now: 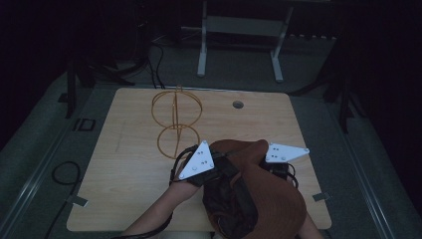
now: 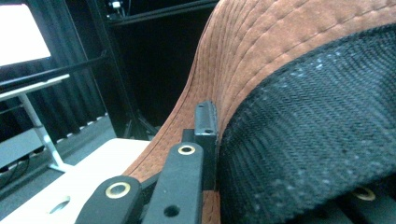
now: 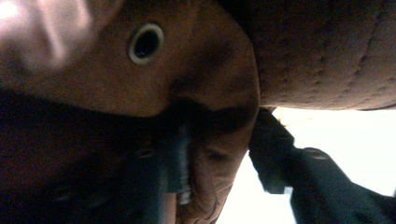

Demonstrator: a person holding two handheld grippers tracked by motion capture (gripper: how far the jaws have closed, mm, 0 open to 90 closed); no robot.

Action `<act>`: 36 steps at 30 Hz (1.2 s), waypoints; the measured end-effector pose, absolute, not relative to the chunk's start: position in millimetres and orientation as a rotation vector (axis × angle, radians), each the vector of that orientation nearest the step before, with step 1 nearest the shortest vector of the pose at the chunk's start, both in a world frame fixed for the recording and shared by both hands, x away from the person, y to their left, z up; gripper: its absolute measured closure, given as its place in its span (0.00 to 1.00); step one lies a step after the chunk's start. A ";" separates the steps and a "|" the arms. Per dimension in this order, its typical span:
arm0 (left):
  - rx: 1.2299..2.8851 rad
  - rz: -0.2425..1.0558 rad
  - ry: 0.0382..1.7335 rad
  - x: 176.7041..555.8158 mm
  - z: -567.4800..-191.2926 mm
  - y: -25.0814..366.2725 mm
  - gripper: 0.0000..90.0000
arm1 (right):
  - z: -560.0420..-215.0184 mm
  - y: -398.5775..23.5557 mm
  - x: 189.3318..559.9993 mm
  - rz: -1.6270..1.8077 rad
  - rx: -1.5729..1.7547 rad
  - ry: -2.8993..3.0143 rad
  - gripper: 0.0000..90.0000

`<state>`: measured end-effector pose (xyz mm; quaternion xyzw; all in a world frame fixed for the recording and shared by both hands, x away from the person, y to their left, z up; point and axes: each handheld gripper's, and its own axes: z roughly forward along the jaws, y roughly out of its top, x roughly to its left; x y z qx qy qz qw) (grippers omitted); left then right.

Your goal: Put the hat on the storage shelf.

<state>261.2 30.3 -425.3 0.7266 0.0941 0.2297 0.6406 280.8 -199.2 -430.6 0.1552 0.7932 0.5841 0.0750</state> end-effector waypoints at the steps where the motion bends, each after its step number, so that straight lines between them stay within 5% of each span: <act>1: 1.657 0.524 0.215 261.2 -425.3 30.3 0.96 | -430.6 -199.2 280.8 1.752 0.466 2.379 0.78; 4: 1.663 0.530 0.199 261.3 -422.4 31.5 0.95 | -430.5 -199.5 276.7 1.752 0.447 2.337 0.96; 17: 1.628 0.537 0.247 261.3 -411.2 36.3 0.56 | -418.0 -212.0 273.9 1.819 0.454 2.313 0.98; 36: 1.640 0.603 0.426 264.9 -425.9 78.3 0.45 | -390.0 -248.9 292.7 1.852 0.608 2.101 0.98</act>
